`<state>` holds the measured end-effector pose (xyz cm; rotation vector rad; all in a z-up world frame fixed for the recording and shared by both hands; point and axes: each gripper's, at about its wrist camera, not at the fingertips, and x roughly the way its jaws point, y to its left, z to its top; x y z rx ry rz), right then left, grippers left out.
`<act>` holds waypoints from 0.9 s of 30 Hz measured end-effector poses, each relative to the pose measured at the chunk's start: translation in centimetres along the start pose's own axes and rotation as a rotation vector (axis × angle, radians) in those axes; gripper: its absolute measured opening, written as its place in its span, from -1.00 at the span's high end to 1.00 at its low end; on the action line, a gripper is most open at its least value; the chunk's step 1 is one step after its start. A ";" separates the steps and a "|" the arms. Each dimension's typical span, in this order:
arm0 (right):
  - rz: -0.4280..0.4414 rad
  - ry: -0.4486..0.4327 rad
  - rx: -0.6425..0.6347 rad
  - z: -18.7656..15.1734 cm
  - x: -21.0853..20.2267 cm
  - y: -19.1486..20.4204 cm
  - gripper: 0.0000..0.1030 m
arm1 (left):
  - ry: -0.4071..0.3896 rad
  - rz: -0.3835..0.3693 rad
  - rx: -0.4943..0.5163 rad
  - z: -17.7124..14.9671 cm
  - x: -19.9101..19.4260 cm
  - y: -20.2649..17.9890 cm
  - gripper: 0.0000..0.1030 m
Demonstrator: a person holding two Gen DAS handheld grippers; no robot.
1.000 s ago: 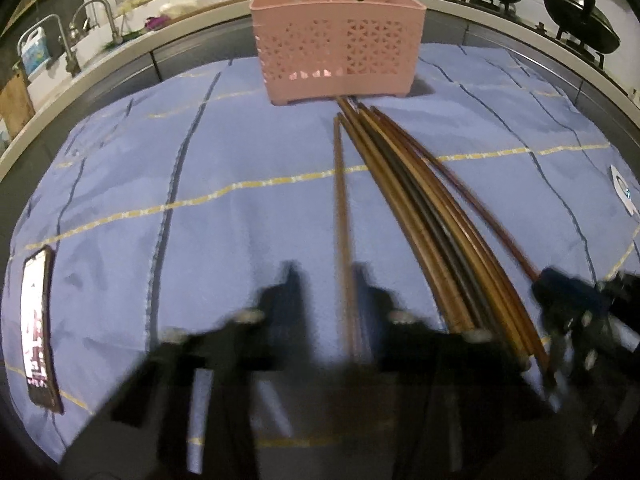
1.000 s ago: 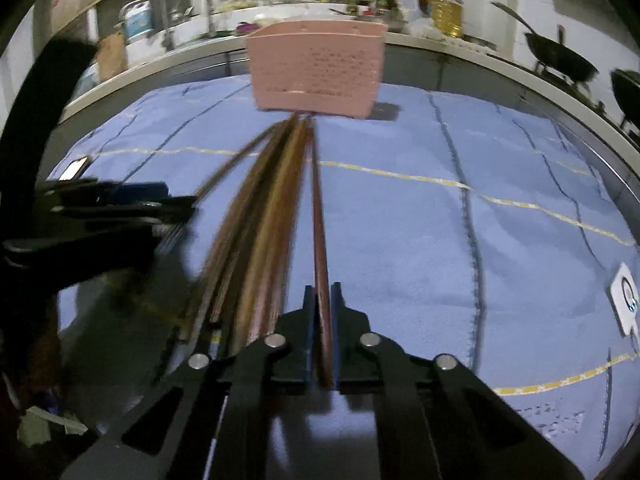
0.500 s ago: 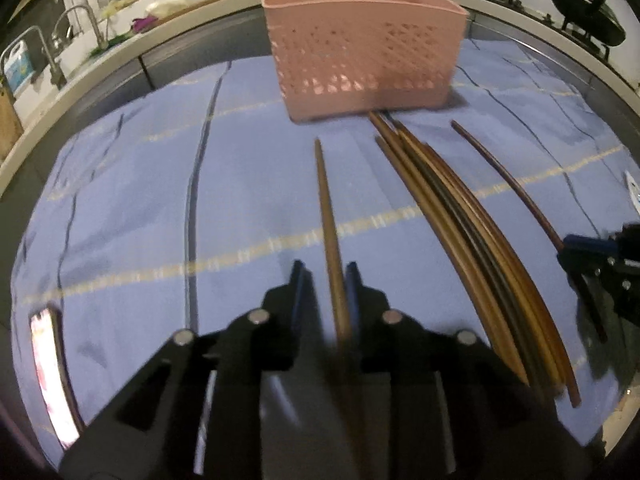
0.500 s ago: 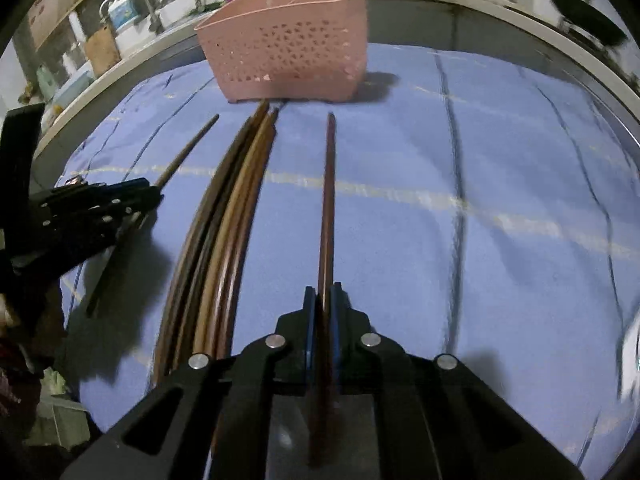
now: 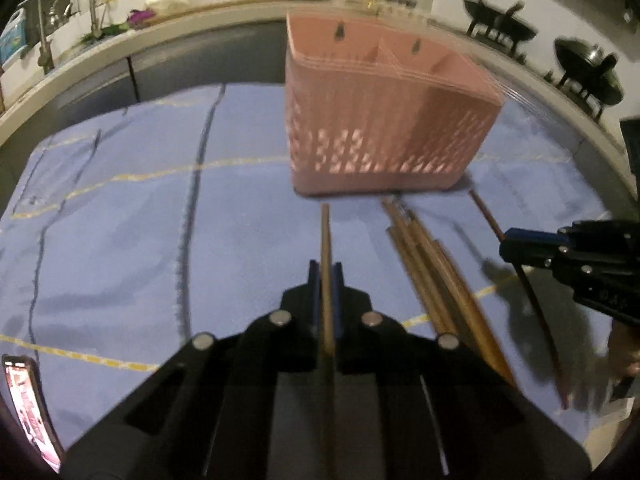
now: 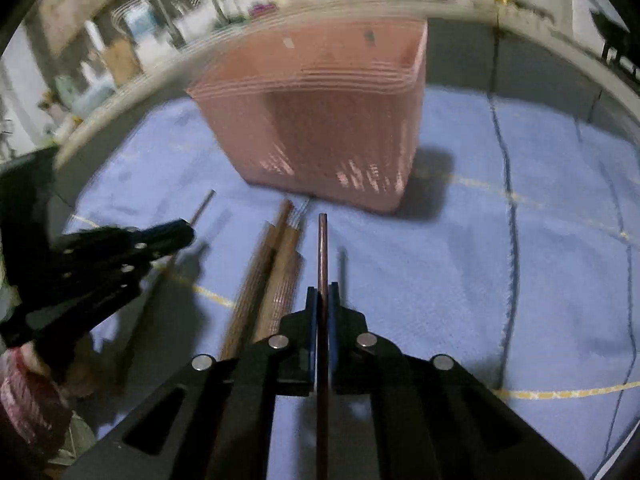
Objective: Organize utensils
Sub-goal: 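Lift the chopstick with the right tool and drop it into the pink caddy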
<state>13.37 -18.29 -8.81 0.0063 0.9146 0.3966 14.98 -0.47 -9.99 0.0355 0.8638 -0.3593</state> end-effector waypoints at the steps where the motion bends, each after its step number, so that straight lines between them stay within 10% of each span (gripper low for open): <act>1: 0.006 -0.052 -0.016 -0.3 -1.7 0.3 0.90 | -0.028 -0.026 -0.010 0.1 -1.5 0.2 0.91; 10: 0.037 -0.392 -0.064 -1.1 -12.6 2.4 0.90 | -0.257 -0.100 -0.003 3.2 -12.7 -0.8 0.91; 17: 0.040 -0.604 -0.064 5.4 -17.8 3.2 0.90 | -0.463 -0.074 0.039 10.9 -19.9 -2.0 0.90; 22: 0.009 -0.701 -0.059 13.0 -17.7 3.4 0.90 | -0.544 -0.011 0.035 17.2 -20.4 -2.1 0.90; 27: -0.011 -0.683 -0.064 17.5 -13.9 3.2 0.90 | -0.459 0.017 0.025 20.3 -15.2 -1.1 0.90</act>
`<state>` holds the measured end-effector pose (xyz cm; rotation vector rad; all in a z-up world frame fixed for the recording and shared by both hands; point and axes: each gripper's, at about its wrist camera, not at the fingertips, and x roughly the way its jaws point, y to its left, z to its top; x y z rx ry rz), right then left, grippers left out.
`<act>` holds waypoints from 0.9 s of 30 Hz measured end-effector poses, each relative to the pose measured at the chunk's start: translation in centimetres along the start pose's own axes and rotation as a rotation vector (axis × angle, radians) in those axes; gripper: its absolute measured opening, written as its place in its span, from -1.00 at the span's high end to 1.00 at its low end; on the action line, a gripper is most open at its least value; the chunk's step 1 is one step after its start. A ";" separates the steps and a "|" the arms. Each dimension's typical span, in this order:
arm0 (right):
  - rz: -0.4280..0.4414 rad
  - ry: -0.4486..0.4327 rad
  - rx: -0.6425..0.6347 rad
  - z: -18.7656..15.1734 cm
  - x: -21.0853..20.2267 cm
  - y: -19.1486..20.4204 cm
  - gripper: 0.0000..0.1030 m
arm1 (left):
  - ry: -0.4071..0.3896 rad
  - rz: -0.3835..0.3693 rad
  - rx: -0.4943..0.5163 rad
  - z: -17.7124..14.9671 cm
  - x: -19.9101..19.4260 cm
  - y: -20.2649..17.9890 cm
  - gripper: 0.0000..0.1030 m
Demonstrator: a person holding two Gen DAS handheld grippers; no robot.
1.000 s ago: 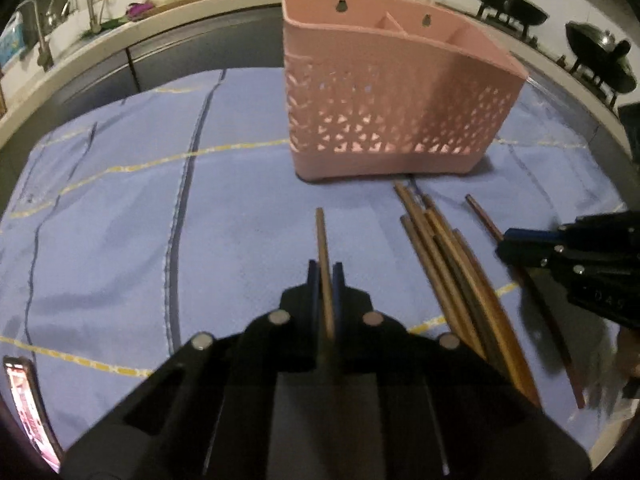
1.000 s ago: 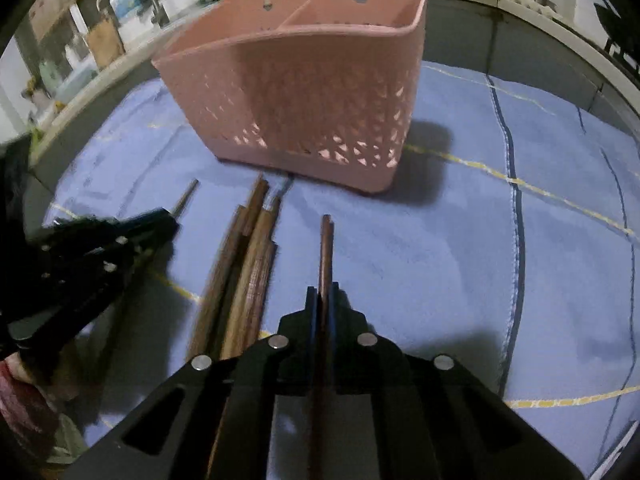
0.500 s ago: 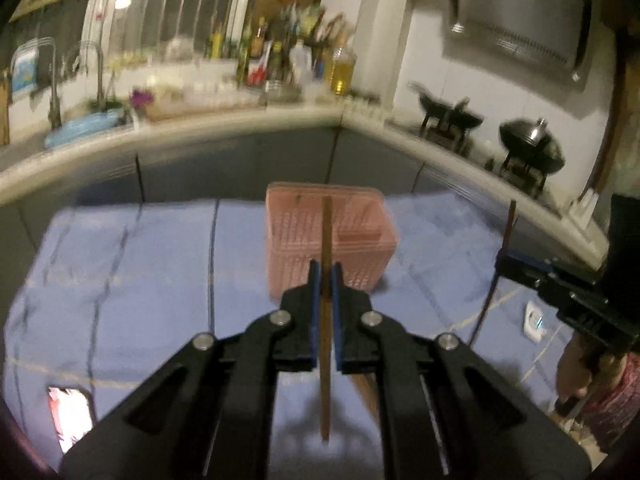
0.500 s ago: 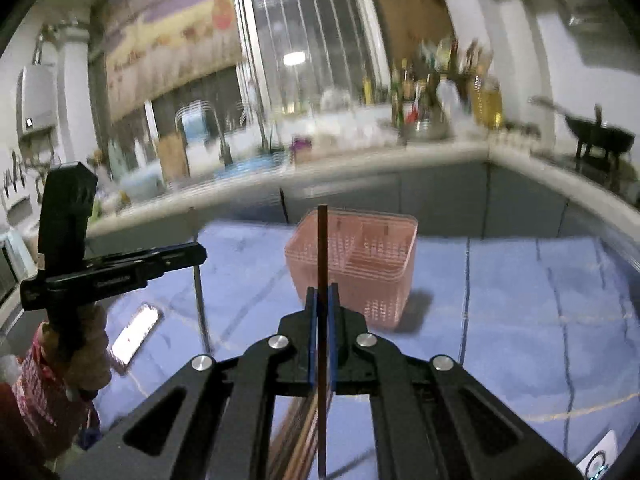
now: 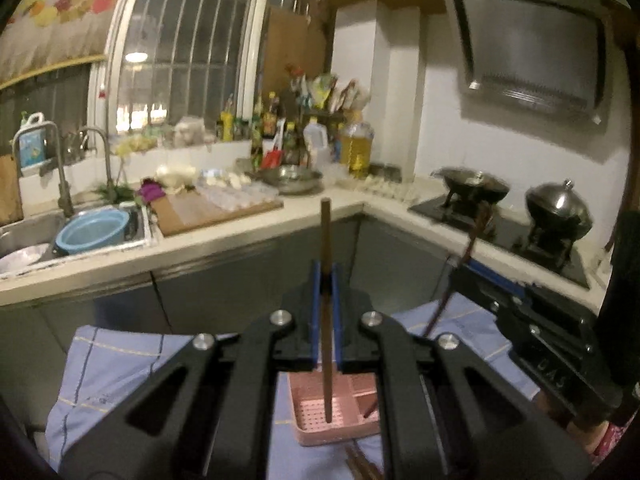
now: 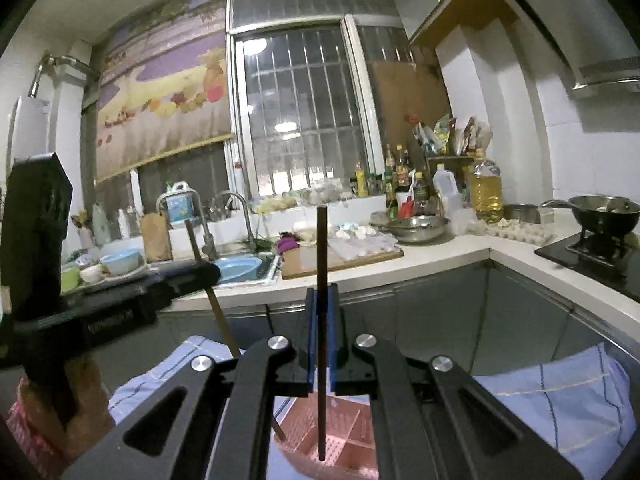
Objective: Organize utensils
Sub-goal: 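Lift the chopstick with the right tool and drop it into the pink caddy, then bring the right tool back down over the chopstick bundle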
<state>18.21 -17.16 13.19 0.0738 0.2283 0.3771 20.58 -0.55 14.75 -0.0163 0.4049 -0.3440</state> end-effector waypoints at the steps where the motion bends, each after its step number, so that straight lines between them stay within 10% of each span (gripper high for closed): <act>1: -0.001 0.024 -0.001 -0.5 1.5 -0.1 0.90 | 0.021 -0.001 -0.001 -0.5 1.0 0.2 0.90; 8: -0.004 0.186 -0.003 -6.3 6.7 -0.8 0.90 | 0.164 0.012 -0.017 -5.0 7.7 1.6 0.90; 12: 0.020 0.268 0.042 -8.3 7.9 -1.1 0.88 | 0.237 0.039 -0.008 -7.1 9.7 1.7 0.19; 17: 0.049 0.284 0.100 -7.7 7.1 -0.7 0.80 | 0.161 0.061 -0.056 -6.0 6.9 2.6 0.03; 19: 0.051 0.252 0.100 -7.0 5.7 -0.1 0.58 | 0.106 0.072 -0.079 -5.0 4.8 2.8 -0.09; 21: 0.046 0.225 0.095 -6.2 4.5 0.3 -0.08 | 0.043 0.086 -0.100 -4.1 2.0 3.2 -0.14; 27: 0.051 0.075 0.064 -5.1 -3.6 2.2 -0.45 | -0.088 0.085 -0.164 -5.9 -6.5 4.3 -0.14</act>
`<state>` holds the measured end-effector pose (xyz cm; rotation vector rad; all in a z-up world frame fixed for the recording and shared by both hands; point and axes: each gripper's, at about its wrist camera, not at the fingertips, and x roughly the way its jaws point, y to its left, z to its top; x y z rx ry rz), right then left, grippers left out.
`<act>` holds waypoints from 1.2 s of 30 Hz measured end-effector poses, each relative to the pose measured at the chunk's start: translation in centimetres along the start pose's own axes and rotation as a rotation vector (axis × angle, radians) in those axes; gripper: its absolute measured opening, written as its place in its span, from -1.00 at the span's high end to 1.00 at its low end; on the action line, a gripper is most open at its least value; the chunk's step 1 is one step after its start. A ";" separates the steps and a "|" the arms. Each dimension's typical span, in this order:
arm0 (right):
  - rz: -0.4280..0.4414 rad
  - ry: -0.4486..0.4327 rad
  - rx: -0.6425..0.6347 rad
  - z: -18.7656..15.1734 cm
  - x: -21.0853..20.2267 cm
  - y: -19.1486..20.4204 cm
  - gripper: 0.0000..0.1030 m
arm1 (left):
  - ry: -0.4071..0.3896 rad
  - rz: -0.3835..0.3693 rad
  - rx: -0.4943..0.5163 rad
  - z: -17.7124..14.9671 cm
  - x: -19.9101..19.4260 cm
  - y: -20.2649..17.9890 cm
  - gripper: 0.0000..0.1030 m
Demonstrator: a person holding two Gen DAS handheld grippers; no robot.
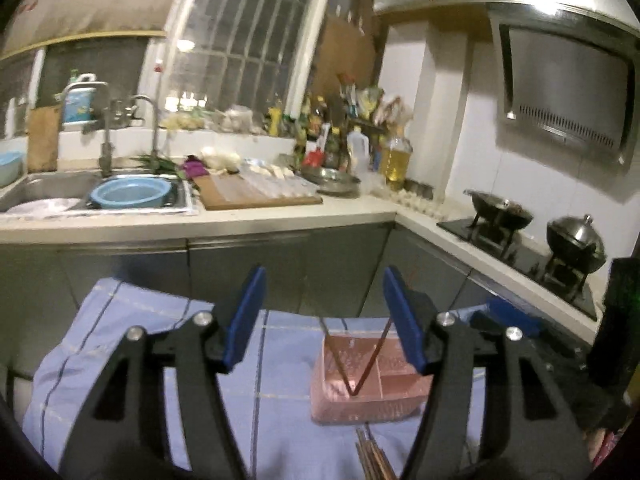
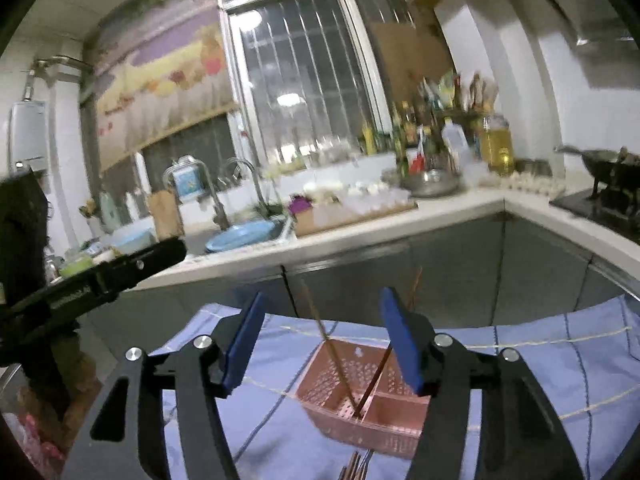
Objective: Organize utensils
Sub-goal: 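Bring the right tool back down over the chopstick bundle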
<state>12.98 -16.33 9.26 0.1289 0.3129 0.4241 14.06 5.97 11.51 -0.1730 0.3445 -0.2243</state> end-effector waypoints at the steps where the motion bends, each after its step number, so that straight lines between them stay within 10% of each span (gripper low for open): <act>1: 0.003 -0.014 0.004 -0.6 -1.3 0.2 -0.62 | -0.003 0.008 -0.007 -1.2 -1.3 0.6 -0.17; 2: 0.012 -0.038 0.020 -2.2 -3.6 0.6 -0.95 | 0.011 0.024 -0.004 -3.0 -2.4 1.2 -0.22; 8: 0.006 0.160 0.130 -13.1 -7.9 -1.0 -0.91 | 0.337 0.012 -0.024 -14.5 -1.1 2.7 -0.11; 13: -0.149 0.460 0.109 -21.7 -7.1 -1.5 0.05 | 0.610 -0.089 -0.014 -22.9 1.4 -0.5 0.21; 28: -0.257 0.546 -0.108 -26.9 -5.9 0.5 0.19 | 0.627 0.055 0.273 -27.0 4.1 -7.2 0.22; 36: -0.243 0.530 -0.089 -26.8 -6.2 -0.1 0.19 | 0.679 0.034 0.169 -26.0 4.5 -6.1 0.21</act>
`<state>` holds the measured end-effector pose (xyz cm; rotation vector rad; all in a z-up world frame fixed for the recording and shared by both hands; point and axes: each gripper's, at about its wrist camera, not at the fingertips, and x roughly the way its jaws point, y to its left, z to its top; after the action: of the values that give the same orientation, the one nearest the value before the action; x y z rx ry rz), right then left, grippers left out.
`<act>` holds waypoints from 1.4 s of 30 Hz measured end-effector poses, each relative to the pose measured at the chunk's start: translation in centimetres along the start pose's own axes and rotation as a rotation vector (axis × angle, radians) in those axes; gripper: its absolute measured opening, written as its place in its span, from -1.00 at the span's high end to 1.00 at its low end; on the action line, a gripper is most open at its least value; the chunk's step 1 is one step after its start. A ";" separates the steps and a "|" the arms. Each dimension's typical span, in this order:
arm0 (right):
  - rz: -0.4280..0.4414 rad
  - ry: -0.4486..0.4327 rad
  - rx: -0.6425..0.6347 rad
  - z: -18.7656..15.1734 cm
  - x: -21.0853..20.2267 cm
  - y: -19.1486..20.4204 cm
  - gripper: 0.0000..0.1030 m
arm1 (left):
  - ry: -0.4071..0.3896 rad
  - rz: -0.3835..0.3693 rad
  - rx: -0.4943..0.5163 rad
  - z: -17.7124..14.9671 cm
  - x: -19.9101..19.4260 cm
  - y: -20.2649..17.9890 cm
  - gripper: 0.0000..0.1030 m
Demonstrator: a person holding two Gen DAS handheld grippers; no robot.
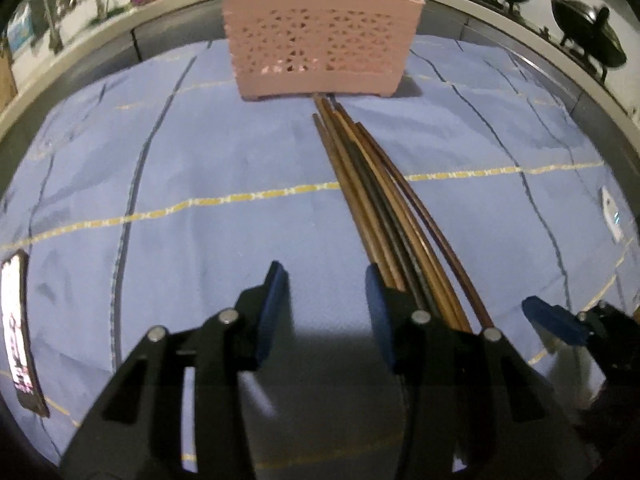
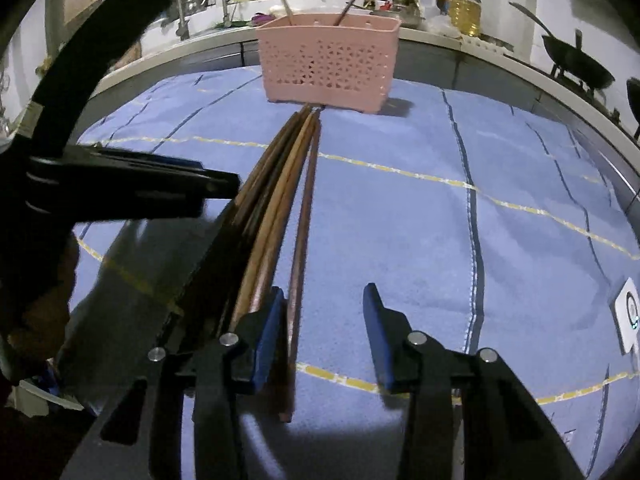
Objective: Organize utensils
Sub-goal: 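Bring the right tool back down over the chopstick bundle, then pinch another chopstick from the bundle with the right tool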
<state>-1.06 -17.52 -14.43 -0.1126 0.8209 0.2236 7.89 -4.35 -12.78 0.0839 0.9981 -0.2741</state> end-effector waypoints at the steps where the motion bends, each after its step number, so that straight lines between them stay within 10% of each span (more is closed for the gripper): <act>1: 0.001 -0.003 0.002 0.0 0.0 -0.2 0.19 | 0.000 -0.024 -0.022 0.0 -0.3 0.4 0.21; 29: -0.012 -0.033 -0.003 -0.2 -0.1 0.1 0.19 | -0.023 0.095 0.047 -0.7 0.6 -2.2 -0.16; 35: -0.005 -0.037 0.039 -0.1 -0.2 -1.3 0.67 | -0.025 0.052 0.067 -1.0 -0.1 -0.8 0.80; 42: 0.001 -0.013 0.095 -0.5 -0.7 -3.3 0.75 | -0.009 -0.003 0.035 -3.4 -1.8 3.7 0.86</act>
<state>-1.14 -20.89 -14.21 -0.0213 0.8171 0.1851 5.16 0.18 -13.34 0.1129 0.9846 -0.2942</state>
